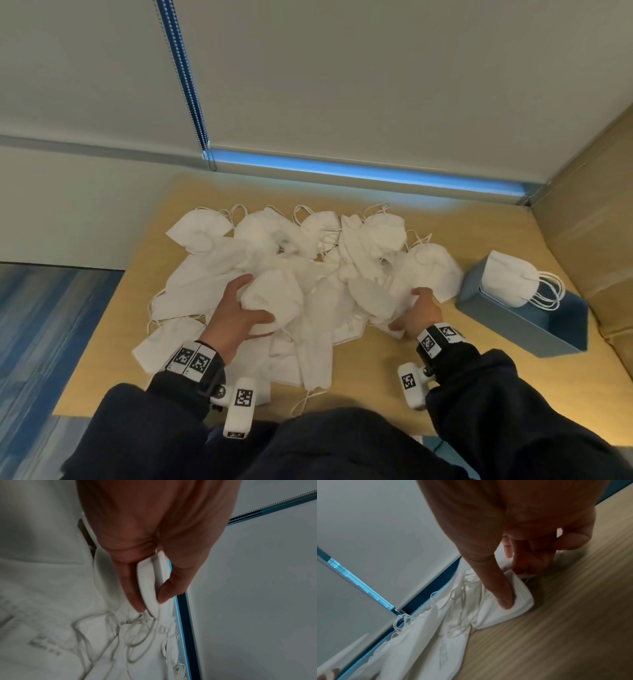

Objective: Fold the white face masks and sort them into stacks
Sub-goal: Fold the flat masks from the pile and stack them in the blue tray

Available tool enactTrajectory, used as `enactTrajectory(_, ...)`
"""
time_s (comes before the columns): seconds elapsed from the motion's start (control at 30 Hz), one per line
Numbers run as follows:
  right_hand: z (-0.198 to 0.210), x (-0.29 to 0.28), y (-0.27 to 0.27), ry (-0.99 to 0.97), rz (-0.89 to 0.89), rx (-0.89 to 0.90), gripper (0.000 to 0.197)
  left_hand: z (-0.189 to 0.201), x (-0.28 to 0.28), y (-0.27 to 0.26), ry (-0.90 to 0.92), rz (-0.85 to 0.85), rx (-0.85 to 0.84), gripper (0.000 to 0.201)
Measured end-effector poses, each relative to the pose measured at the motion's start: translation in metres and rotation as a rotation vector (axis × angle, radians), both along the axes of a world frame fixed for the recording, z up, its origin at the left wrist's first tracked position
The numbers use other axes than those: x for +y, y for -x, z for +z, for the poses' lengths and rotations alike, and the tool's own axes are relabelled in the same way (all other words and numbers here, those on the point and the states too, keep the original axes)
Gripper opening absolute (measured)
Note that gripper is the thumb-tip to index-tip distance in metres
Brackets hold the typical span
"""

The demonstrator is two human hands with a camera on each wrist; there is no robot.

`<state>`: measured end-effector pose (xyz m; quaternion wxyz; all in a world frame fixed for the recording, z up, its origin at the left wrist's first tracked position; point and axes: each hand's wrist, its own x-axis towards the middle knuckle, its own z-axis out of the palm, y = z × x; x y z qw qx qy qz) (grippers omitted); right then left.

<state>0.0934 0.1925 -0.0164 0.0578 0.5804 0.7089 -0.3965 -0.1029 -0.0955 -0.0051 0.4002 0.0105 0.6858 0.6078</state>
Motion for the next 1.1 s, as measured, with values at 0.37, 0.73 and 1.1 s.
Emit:
enactTrajectory(0.37,0.07,-0.021,-0.001,0.5,-0.198,0.56,0.081,0.021,0.005,0.0,-0.071,-0.047,-0.005,0.031)
enactTrajectory(0.73,0.084,-0.086,0.038,0.737,-0.177,0.892,0.1,0.059,0.027,-0.007,-0.152,-0.108,-0.011,0.034)
enactTrajectory(1.1,0.082,-0.111,0.068,0.516,0.227,0.467,0.069,0.058,0.02,-0.001,0.011,-0.188,0.243,0.042)
